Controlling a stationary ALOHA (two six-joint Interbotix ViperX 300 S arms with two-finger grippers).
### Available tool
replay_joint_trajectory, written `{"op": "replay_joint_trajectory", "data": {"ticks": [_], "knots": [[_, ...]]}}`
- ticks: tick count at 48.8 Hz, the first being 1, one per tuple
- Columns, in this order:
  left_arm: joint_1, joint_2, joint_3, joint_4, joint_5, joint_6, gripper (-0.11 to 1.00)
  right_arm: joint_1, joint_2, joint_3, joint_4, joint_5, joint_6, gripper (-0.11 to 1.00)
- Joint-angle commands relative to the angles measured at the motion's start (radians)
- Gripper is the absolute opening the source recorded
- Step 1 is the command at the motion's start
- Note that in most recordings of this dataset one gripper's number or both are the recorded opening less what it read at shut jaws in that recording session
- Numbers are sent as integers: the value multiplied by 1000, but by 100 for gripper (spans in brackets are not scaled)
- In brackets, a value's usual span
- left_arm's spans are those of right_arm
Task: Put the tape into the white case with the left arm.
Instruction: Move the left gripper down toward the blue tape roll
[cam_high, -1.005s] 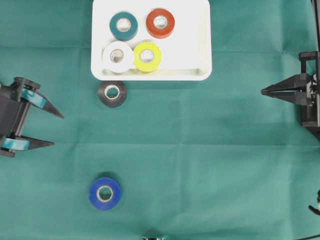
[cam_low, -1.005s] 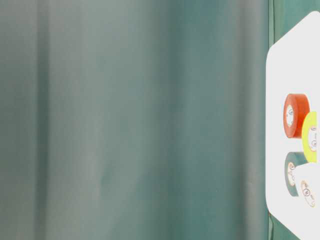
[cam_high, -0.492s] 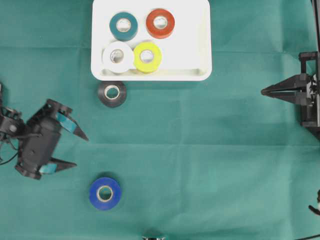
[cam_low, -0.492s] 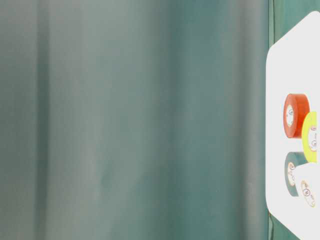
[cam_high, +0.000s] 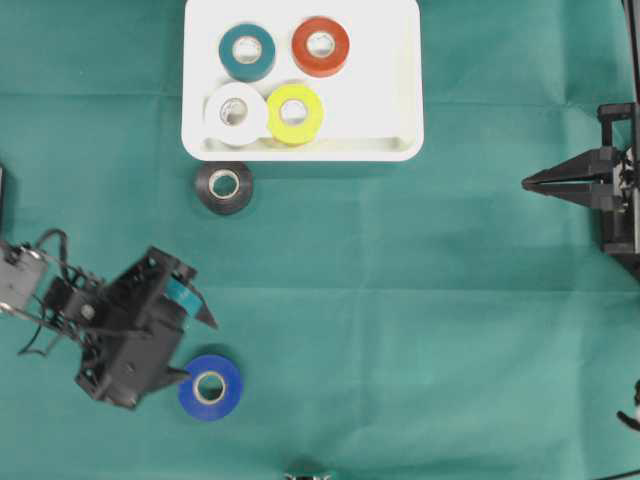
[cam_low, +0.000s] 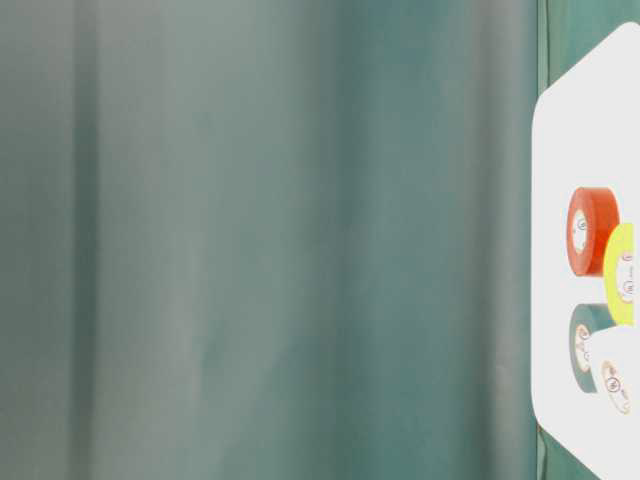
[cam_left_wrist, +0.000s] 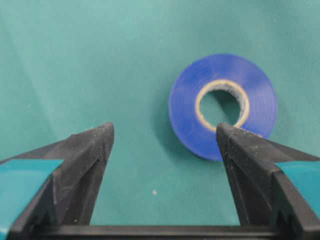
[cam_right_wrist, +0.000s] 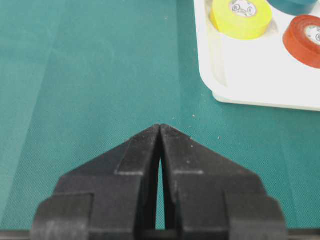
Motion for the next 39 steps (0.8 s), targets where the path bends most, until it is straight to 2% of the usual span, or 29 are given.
{"op": "replay_joint_trajectory", "data": {"ticks": [1, 12, 26, 39], "knots": [[-11, 18, -54, -2, 12, -2, 80, 0, 5, -11, -2, -9, 2, -10], [-23, 71, -109, -2, 58, -2, 80, 0, 5, -11, 0, -9, 2, -10], [-23, 84, -109, -2, 64, -3, 80, -2, 5, -12, -2, -9, 2, -10], [-20, 202, -173, -2, 66, -8, 80, -2, 5, -11, 0, -9, 2, -10]]}}
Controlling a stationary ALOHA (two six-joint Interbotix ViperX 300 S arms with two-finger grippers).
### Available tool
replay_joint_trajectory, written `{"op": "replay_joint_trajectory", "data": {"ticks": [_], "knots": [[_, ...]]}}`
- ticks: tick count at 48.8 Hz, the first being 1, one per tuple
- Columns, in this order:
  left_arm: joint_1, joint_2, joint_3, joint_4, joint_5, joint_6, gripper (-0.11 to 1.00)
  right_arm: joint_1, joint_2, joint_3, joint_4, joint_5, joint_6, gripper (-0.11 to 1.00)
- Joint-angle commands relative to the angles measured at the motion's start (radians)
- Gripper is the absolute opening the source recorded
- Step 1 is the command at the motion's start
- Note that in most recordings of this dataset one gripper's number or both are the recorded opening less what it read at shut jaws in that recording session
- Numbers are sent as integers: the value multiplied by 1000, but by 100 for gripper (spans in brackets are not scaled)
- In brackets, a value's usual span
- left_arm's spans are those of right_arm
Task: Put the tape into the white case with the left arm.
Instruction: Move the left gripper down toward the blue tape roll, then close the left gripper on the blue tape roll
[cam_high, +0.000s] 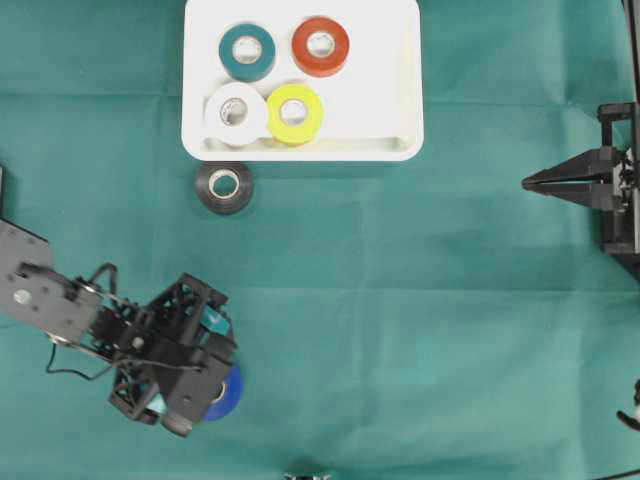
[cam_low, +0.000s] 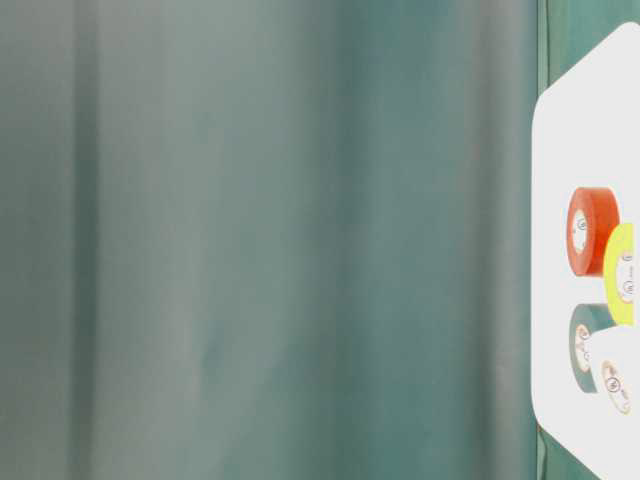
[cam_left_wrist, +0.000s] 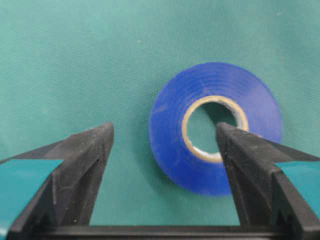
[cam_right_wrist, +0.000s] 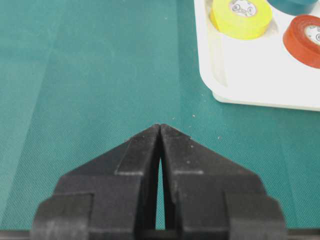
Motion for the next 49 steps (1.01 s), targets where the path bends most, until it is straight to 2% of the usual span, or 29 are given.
{"op": "replay_joint_trajectory", "data": {"ticks": [1, 40, 44, 49], "knots": [[-2, 14, -43, 0, -6, 2, 80, 0, 6, -12, -2, -9, 2, -10], [14, 58, -28, 0, 2, 3, 78, 0, 6, -11, 0, -9, 2, -10], [14, 55, -26, 0, 2, -2, 69, -2, 6, -11, -2, -9, 2, -10], [14, 48, -32, 0, 2, -3, 39, -2, 6, -11, 0, -9, 2, -10]]}}
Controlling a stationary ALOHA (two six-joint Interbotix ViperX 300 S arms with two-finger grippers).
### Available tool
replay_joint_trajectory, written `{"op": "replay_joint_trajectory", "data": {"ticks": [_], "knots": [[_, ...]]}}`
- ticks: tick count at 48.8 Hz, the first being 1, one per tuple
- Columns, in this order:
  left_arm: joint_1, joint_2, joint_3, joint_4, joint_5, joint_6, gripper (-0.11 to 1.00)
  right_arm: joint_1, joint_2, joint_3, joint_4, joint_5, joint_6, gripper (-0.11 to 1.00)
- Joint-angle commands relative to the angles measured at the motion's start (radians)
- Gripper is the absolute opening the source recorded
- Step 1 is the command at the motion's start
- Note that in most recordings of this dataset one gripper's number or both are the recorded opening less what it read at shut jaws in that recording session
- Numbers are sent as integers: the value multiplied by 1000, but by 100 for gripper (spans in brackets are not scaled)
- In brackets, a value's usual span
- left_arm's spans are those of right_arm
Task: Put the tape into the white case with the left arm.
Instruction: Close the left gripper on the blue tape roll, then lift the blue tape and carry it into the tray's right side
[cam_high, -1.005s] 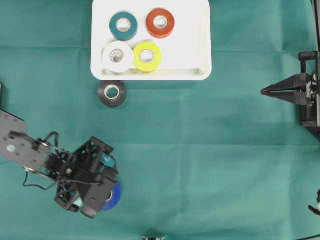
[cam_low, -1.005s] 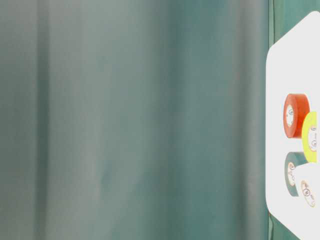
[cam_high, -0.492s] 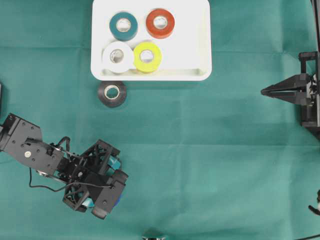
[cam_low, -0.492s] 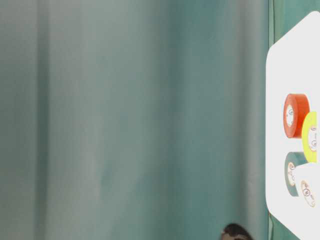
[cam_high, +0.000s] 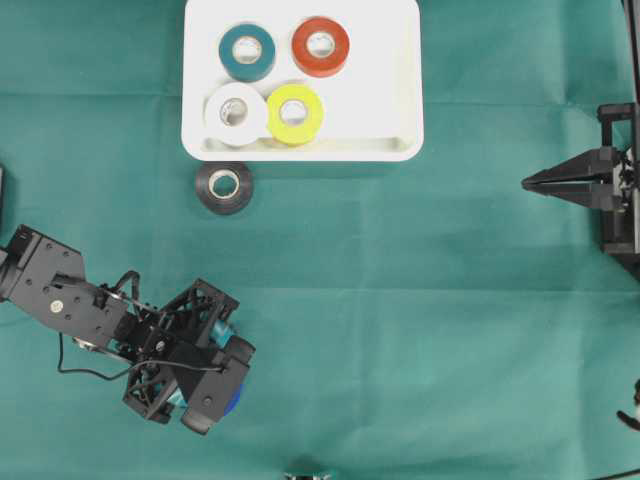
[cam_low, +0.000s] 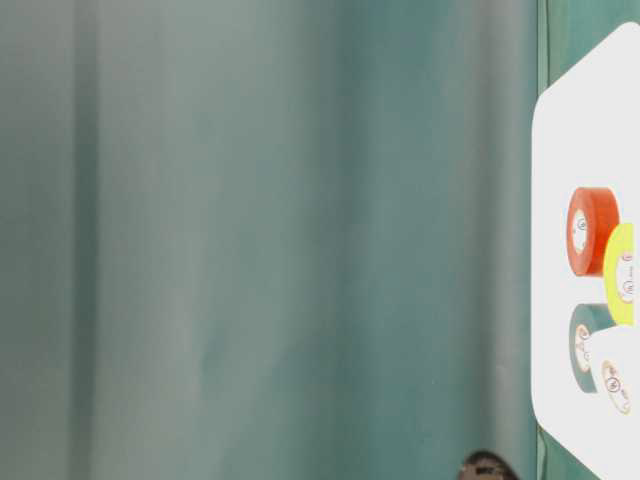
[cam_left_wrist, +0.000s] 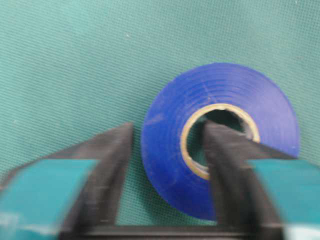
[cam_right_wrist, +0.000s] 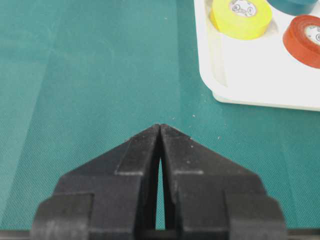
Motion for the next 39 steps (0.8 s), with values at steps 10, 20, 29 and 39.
{"op": "replay_joint_trajectory", "data": {"ticks": [10, 20, 29, 39], "knots": [[5, -40, -14, -2, -3, -2, 27, -2, 5, -11, -2, -9, 2, -10], [6, -41, -20, -2, -3, -2, 26, -2, 5, -11, -2, -9, 2, -10], [3, -67, -52, -2, 25, -2, 26, -2, 5, -11, -2, -9, 2, -10], [0, -144, -97, -2, 144, 0, 26, -2, 5, -11, -2, -9, 2, -10]]}}
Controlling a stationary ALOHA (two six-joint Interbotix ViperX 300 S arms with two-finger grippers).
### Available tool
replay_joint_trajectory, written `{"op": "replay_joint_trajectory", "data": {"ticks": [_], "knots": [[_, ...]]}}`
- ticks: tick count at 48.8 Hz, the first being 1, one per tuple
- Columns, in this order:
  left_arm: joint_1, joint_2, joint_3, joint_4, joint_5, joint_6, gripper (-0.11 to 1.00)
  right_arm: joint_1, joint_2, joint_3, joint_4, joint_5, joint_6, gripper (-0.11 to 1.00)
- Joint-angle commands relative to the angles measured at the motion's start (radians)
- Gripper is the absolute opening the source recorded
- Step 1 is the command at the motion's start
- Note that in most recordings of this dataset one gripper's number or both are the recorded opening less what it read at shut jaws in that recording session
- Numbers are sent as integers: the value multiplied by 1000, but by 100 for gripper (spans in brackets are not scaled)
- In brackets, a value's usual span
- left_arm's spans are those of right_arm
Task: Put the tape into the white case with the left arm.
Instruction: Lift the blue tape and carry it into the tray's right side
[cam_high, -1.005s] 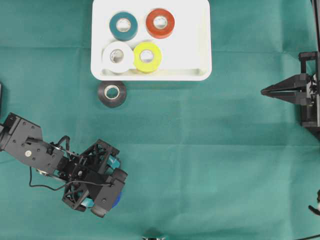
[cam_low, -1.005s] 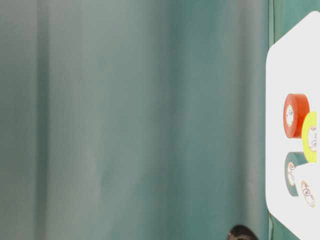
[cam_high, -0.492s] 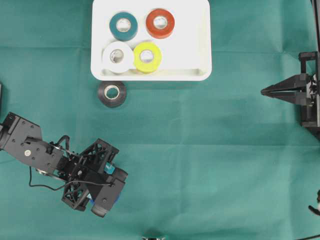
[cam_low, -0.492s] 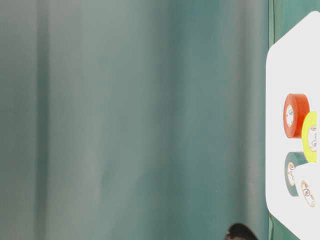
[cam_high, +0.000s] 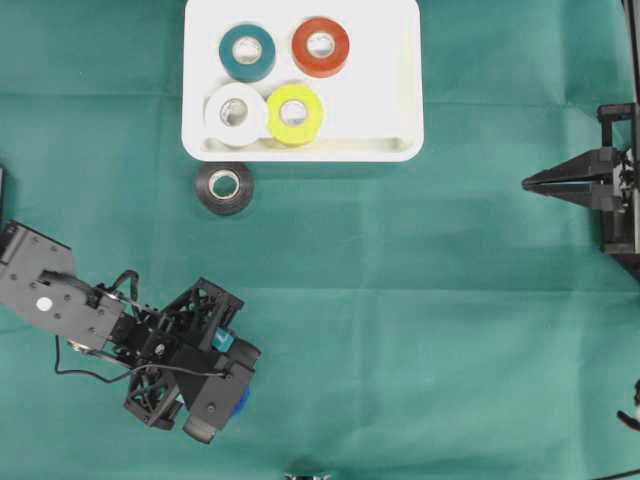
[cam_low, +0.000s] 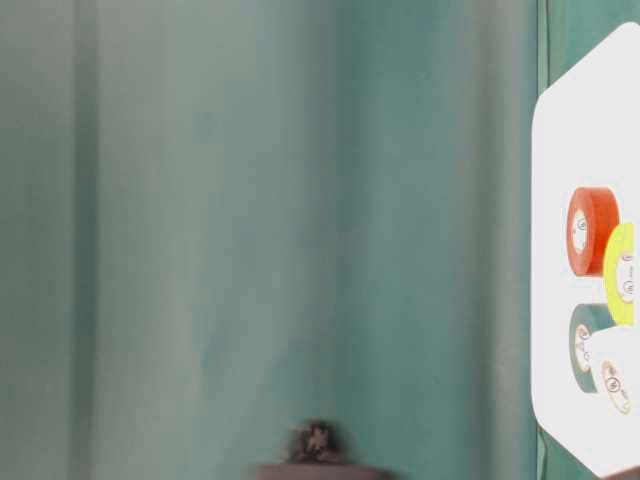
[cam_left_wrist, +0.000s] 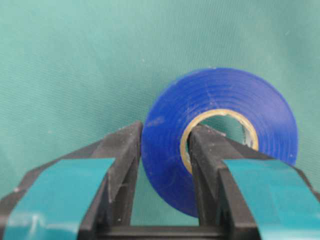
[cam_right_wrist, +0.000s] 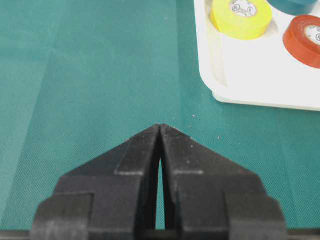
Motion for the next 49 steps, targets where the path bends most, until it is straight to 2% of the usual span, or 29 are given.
{"op": "replay_joint_trajectory", "data": {"ticks": [1, 11, 27, 49], "knots": [[-3, -64, -41, -2, 40, 0, 26, 0, 6, -11, 0, -9, 2, -10], [-2, -98, -74, -2, 80, 0, 26, 0, 6, -11, -2, -9, 2, -10], [44, -35, -114, -2, 74, 0, 26, 0, 6, -11, -2, -9, 2, -10], [95, 80, -302, -2, 120, 6, 26, 0, 6, -11, -2, -9, 2, -10]]}}
